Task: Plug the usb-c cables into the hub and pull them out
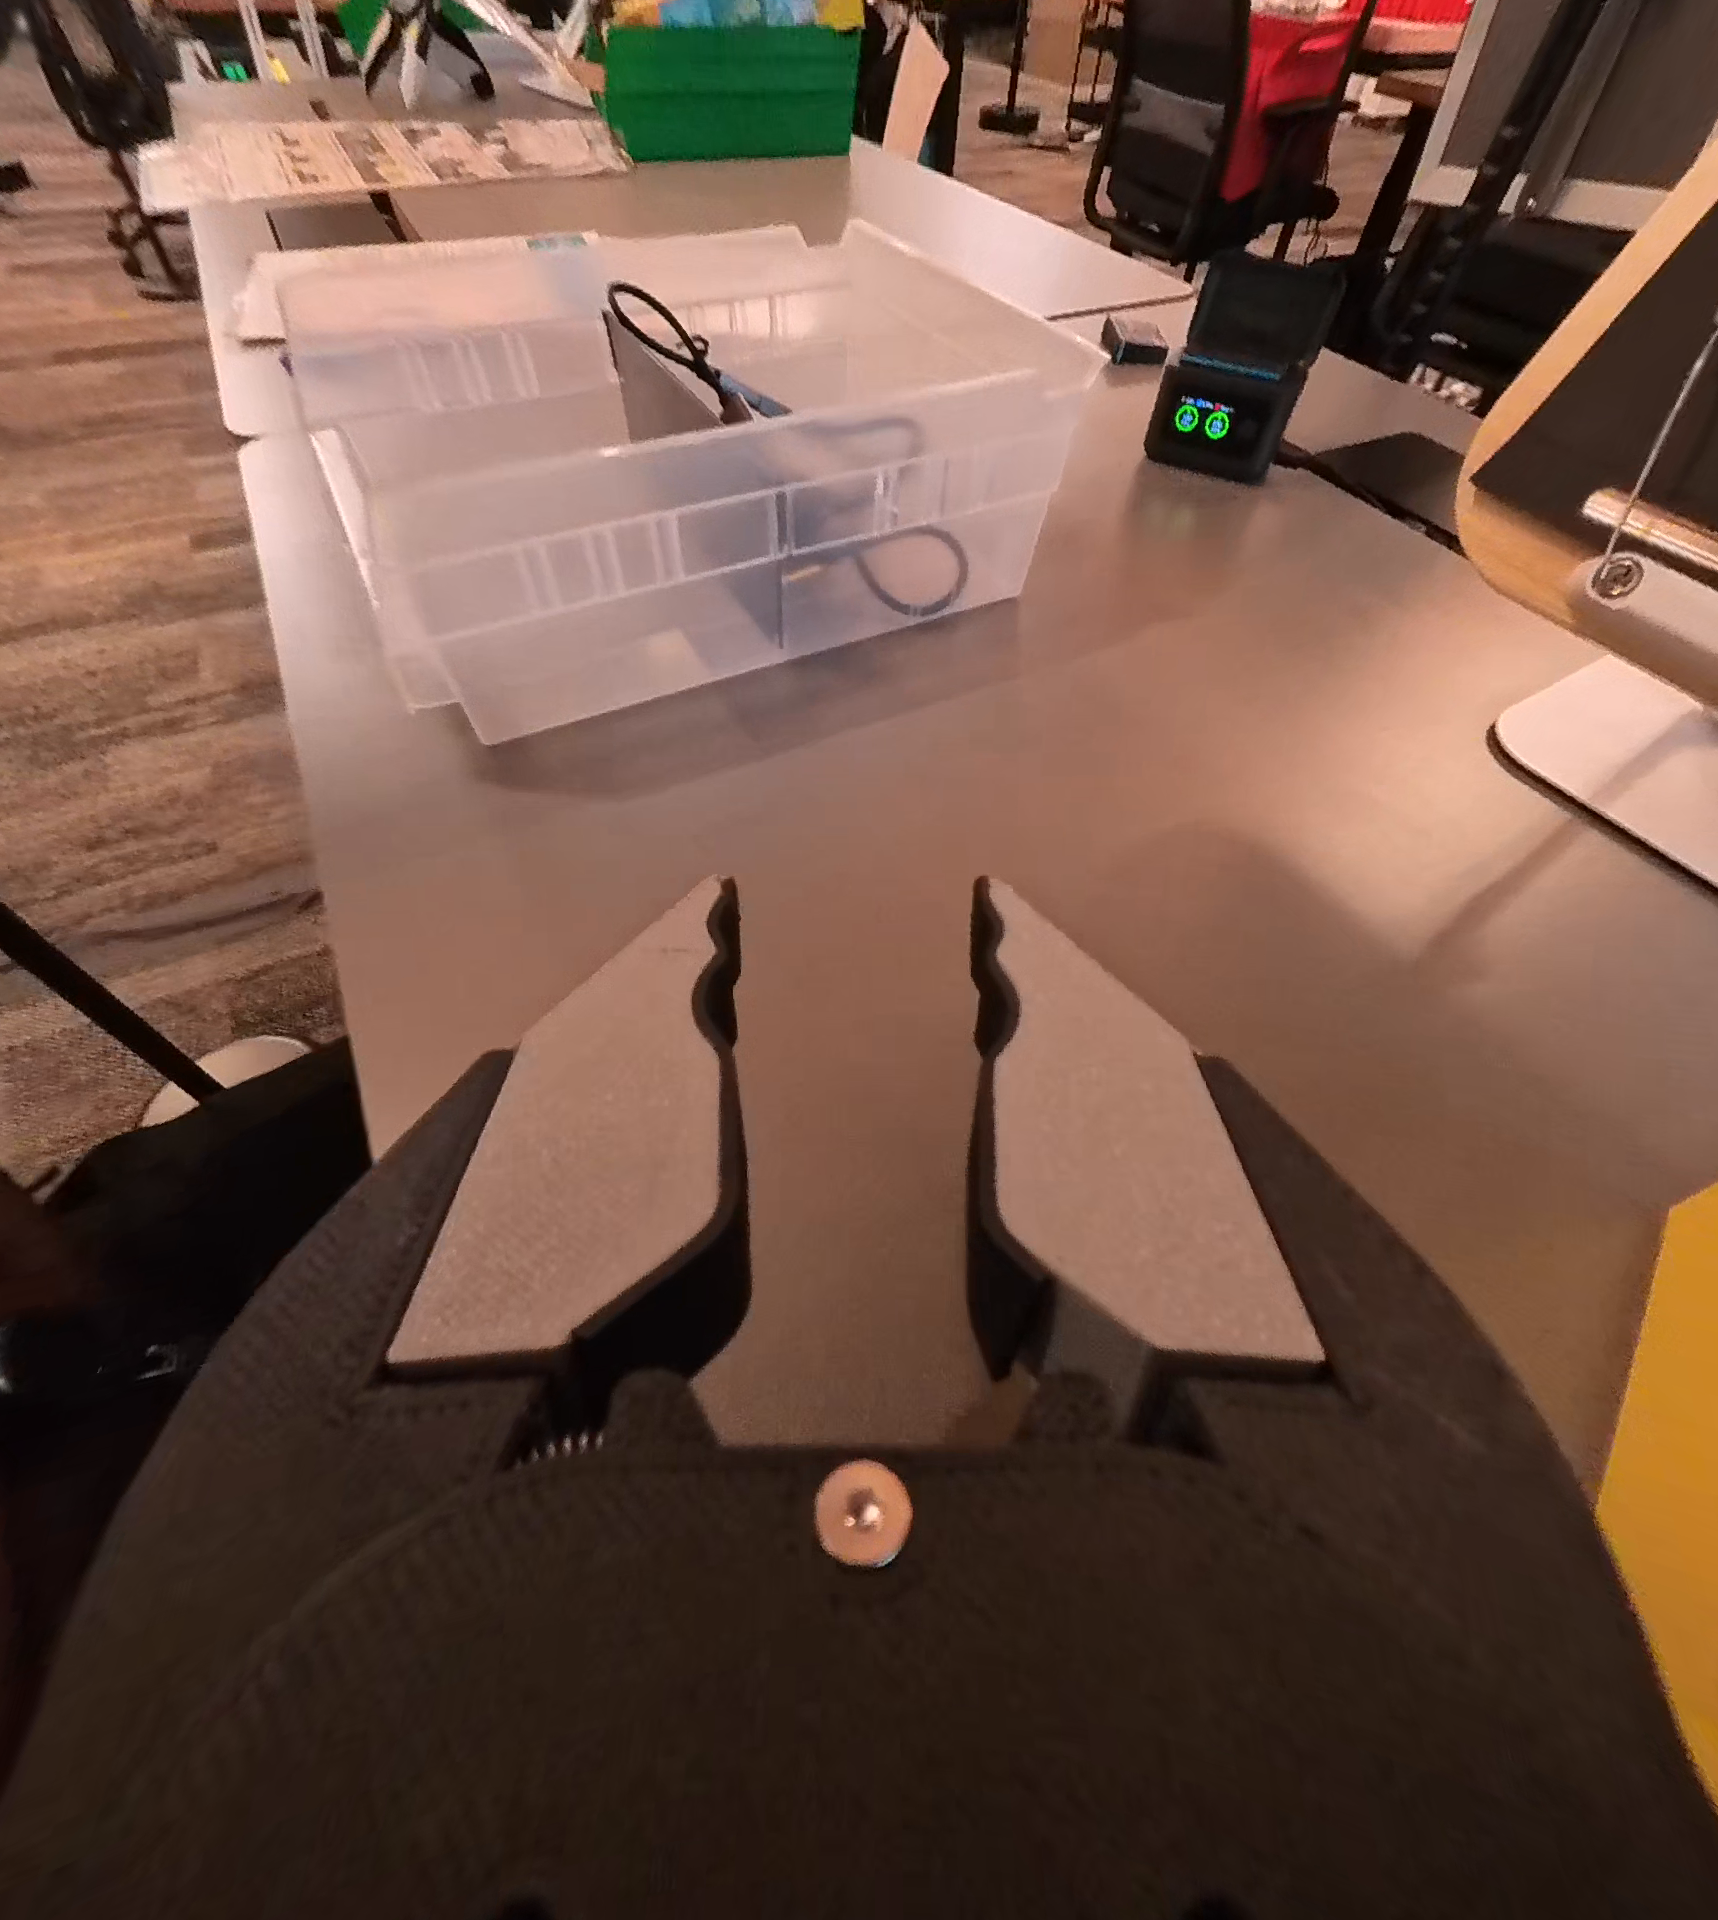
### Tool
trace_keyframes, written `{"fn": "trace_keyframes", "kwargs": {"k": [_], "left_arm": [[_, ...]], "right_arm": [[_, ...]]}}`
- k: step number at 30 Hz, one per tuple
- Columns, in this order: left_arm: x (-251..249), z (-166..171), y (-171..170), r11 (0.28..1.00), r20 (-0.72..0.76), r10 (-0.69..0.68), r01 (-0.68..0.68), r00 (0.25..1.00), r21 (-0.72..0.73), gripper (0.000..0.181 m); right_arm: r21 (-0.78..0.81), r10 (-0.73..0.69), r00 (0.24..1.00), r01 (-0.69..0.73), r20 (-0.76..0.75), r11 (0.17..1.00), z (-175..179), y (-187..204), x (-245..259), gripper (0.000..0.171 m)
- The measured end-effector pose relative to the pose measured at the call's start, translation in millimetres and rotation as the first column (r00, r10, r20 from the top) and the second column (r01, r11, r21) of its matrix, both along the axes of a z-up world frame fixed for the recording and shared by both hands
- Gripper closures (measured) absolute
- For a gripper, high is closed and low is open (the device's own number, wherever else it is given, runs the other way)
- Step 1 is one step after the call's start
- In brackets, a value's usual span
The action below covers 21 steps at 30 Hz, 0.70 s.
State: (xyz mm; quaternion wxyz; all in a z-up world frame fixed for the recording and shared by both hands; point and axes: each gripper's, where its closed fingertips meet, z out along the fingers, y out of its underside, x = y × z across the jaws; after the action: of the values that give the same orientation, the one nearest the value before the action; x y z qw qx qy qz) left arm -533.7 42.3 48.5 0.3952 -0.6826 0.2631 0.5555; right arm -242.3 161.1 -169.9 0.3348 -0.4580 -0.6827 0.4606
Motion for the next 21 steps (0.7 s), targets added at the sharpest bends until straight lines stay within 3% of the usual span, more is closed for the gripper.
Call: {"fn": "trace_keyframes", "kwargs": {"k": [2, 5, 9, 14, 18, 21], "left_arm": [[34.3, 15.7, 5.2, 0.999, -0.145, -0.037, 0.034, 0.989, -0.025, 0.174], [97.6, -4.9, 23.4, 0.965, -0.428, -0.171, 0.063, 0.888, -0.256, 0.174], [188.3, -60.2, 45.9, 0.858, -0.699, -0.429, 0.016, 0.571, -0.513, 0.174], [292.4, -120.7, 48.4, 0.734, -0.670, -0.667, 0.137, 0.325, -0.665, 0.174], [351.1, -144.9, 44.3, 0.663, -0.634, -0.749, 0.211, 0.194, -0.718, 0.174], [376.3, -158.4, 40.4, 0.614, -0.600, -0.788, 0.240, 0.136, -0.752, 0.174]], "right_arm": [[-0.018, 0.009, 1.000, -0.009, -0.021, 1.000, 8.7, -4.3, 6.7, 0.129], [0.000, 0.030, 0.997, -0.030, -0.065, 1.000, 27.6, -8.3, 19.1, 0.126], [0.047, 0.059, 0.990, -0.053, -0.130, 0.997, 67.8, -4.5, 38.5, 0.124], [0.103, 0.163, 0.972, -0.147, -0.169, 0.984, 119.7, -7.9, 57.9, 0.124], [0.261, 0.231, 0.966, -0.194, -0.116, 0.946, 125.3, -17.6, 48.8, 0.097], [0.237, 0.362, 0.931, -0.344, -0.038, 0.909, 118.2, -37.3, 50.1, 0.083]]}}
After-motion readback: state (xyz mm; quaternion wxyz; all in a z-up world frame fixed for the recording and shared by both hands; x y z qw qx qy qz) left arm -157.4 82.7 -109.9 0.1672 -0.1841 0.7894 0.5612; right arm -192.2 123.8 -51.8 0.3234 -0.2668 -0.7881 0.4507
